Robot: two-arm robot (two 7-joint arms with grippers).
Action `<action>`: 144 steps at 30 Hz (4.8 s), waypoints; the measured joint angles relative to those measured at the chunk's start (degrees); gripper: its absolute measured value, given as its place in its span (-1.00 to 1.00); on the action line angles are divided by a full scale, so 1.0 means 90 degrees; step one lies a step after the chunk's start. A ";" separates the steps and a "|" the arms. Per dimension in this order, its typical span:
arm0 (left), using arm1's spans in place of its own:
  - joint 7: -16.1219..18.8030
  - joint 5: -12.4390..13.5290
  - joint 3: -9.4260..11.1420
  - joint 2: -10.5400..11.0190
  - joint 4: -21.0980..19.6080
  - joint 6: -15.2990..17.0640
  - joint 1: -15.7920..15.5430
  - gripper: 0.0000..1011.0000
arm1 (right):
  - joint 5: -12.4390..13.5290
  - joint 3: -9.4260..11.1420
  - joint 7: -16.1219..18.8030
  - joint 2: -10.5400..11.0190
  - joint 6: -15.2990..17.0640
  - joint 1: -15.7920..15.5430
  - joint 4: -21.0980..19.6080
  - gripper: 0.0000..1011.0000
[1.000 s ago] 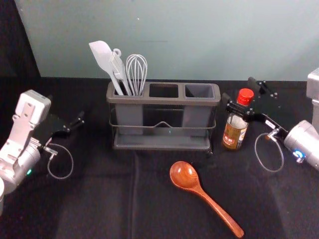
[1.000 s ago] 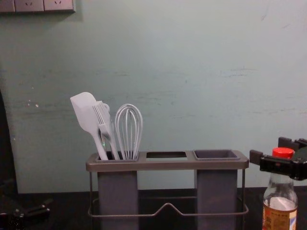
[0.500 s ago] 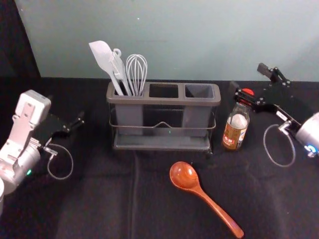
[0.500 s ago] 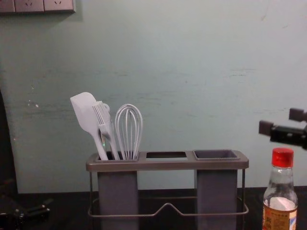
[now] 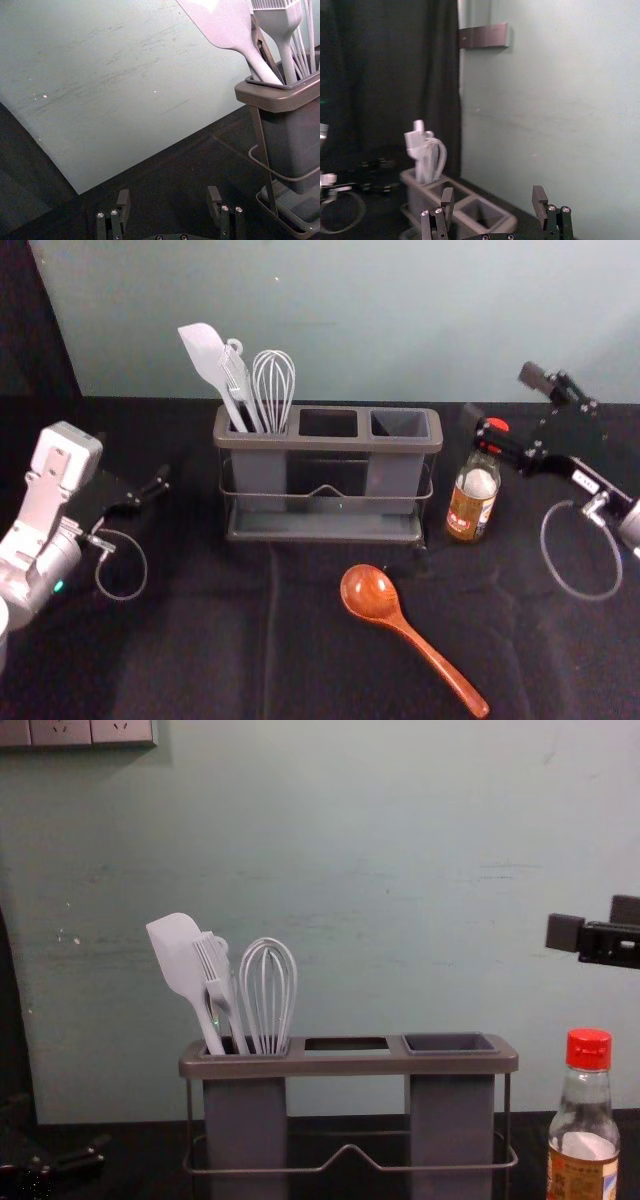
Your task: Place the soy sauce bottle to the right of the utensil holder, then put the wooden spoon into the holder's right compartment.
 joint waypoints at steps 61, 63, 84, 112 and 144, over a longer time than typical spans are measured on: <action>0.0000 0.0000 -0.0001 0.0000 0.0000 0.0000 0.0000 0.99 | -0.0843 -0.2995 -0.0223 0.0058 0.4213 0.1592 0.0641 0.98; 0.0000 0.0000 -0.0001 0.0000 0.0000 0.0000 0.0000 0.99 | -0.0905 -0.3001 -0.0224 0.0028 0.4214 0.1593 0.0674 0.98; 0.0000 0.0000 0.0000 0.0000 0.0000 0.0000 0.0000 0.99 | -0.1291 -0.2897 -0.0140 -0.0211 0.4169 0.1556 0.0937 0.98; 0.0000 0.0000 0.0000 0.0000 0.0000 0.0000 -0.0001 0.99 | -0.1678 -0.2705 0.0126 -0.0380 0.4143 0.1456 0.1030 0.98; 0.0000 0.0000 0.0000 0.0000 0.0000 0.0000 -0.0001 0.99 | -0.1880 -0.2752 0.0185 -0.0527 0.4014 0.1527 0.1257 0.68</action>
